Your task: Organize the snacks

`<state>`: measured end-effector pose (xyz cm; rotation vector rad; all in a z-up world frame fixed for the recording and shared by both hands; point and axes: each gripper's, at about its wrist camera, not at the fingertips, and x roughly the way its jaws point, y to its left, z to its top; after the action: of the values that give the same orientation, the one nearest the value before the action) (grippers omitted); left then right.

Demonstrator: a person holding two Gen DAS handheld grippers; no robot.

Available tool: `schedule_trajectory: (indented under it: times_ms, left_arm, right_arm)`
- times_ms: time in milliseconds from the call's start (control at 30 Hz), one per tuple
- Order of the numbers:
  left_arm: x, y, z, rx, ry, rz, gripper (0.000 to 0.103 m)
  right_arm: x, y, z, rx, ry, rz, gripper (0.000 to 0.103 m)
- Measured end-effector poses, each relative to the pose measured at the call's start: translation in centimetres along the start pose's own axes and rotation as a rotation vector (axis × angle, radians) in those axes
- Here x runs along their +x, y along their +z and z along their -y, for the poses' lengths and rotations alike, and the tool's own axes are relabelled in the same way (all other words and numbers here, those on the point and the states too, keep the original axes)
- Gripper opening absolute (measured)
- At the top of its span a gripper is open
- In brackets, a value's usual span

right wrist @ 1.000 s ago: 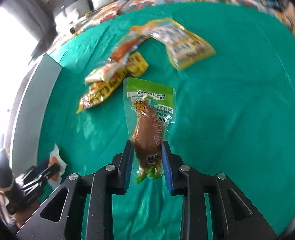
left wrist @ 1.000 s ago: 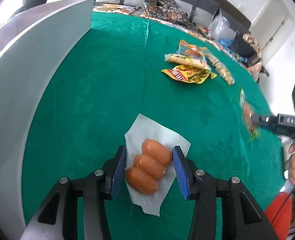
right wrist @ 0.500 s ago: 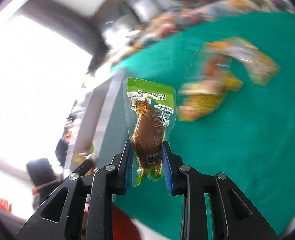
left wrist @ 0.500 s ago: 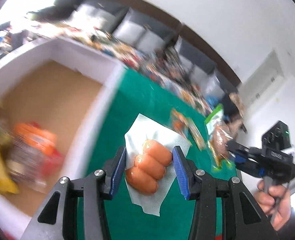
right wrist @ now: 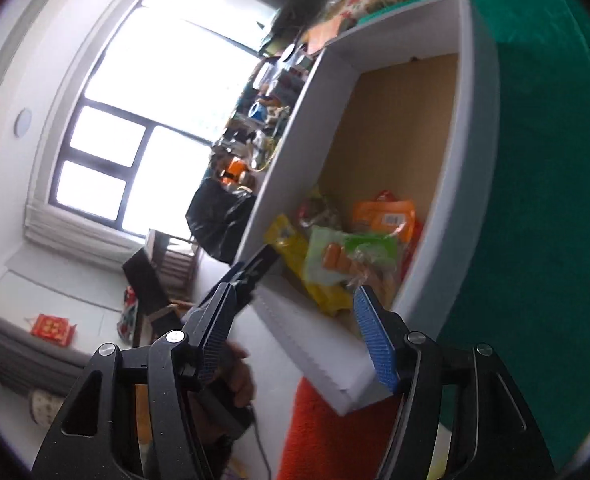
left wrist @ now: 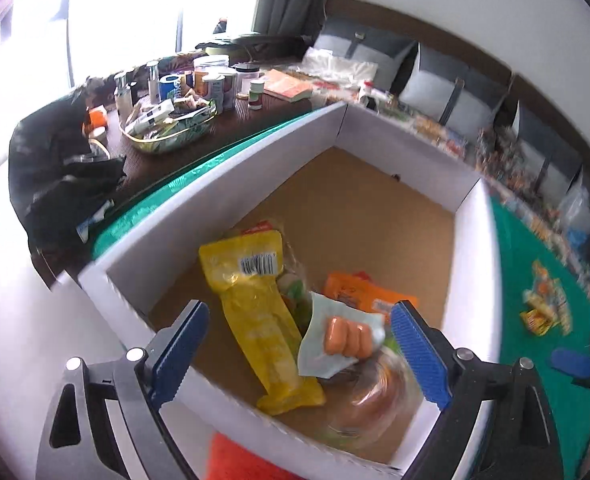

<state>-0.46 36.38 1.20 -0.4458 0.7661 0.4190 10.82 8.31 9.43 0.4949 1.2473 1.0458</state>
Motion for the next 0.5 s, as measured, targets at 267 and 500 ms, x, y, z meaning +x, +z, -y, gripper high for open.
schedule_trajectory:
  times_ms: [267,500]
  left_arm:
    - [-2.4,-2.7,10.8,0.131,-0.278,0.010,0.098]
    - [1.2,-9.2,25.0,0.346,-0.403,-0.131,0.103]
  right_arm:
    - [-8.9,-4.8,15.2,-0.096,-0.705,0.165,0.072]
    - [-21.6,-10.6,25.8,0.035,-1.067,0.366,0.072]
